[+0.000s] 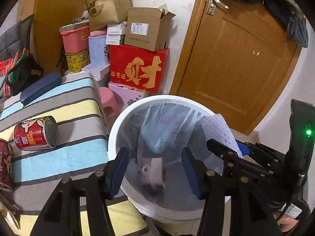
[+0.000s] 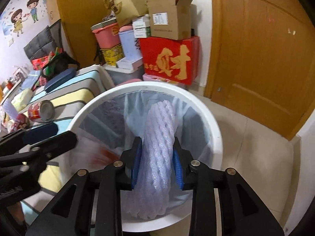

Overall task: Collect trash
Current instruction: 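Carry both items over the bin and open both tools to drop them, then move both open tools back toward the table items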

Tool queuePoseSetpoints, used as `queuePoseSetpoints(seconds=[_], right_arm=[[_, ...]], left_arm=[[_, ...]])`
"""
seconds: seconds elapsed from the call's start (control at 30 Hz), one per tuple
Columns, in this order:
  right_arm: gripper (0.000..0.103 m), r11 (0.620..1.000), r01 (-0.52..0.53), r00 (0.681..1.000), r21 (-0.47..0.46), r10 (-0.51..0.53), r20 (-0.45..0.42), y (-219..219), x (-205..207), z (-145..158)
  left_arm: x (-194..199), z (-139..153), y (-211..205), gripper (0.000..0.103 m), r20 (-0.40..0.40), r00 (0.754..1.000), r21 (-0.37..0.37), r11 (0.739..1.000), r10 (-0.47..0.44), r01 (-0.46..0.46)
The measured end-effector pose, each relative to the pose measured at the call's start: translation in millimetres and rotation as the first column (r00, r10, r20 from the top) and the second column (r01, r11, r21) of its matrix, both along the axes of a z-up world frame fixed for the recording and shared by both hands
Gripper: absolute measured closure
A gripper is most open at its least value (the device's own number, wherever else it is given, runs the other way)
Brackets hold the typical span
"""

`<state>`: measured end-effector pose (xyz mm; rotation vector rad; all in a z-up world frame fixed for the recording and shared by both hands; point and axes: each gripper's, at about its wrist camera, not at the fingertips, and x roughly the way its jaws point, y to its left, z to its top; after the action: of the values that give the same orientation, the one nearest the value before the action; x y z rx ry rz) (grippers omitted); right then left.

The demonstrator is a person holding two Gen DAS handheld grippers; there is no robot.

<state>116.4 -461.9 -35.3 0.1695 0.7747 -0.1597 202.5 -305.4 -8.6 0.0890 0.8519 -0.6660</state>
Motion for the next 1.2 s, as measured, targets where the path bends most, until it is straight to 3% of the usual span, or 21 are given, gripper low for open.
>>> queuePoseSetpoints(seconds=[0.2, 0.43, 0.8, 1.2], right_arm=[[0.051, 1.000, 0.003, 1.000, 0.006, -0.003, 0.025, -0.4, -3.0, 5.2], [0.051, 1.000, 0.028, 0.998, 0.008, -0.028, 0.050, 5.7, -10.4, 13.1], [0.051, 0.999, -0.031, 0.990, 0.010, 0.030, 0.136, 42.1, -22.1, 30.9], [0.051, 0.987, -0.160, 0.967, 0.012, 0.154, 0.204, 105.4, -22.7, 36.5]], left_arm=[[-5.3, 6.7, 10.9, 0.048, 0.013, 1.000, -0.002, 1.000, 0.018, -0.018], [-17.0, 21.4, 36.0, 0.047, 0.038, 0.998, -0.021, 0.998, 0.055, -0.054], [-44.0, 40.8, 97.9, 0.047, 0.086, 0.986, -0.064, 0.988, 0.143, -0.138], [-61.6, 52.1, 203.3, 0.043, 0.144, 0.934, -0.078, 0.945, 0.327, -0.318]])
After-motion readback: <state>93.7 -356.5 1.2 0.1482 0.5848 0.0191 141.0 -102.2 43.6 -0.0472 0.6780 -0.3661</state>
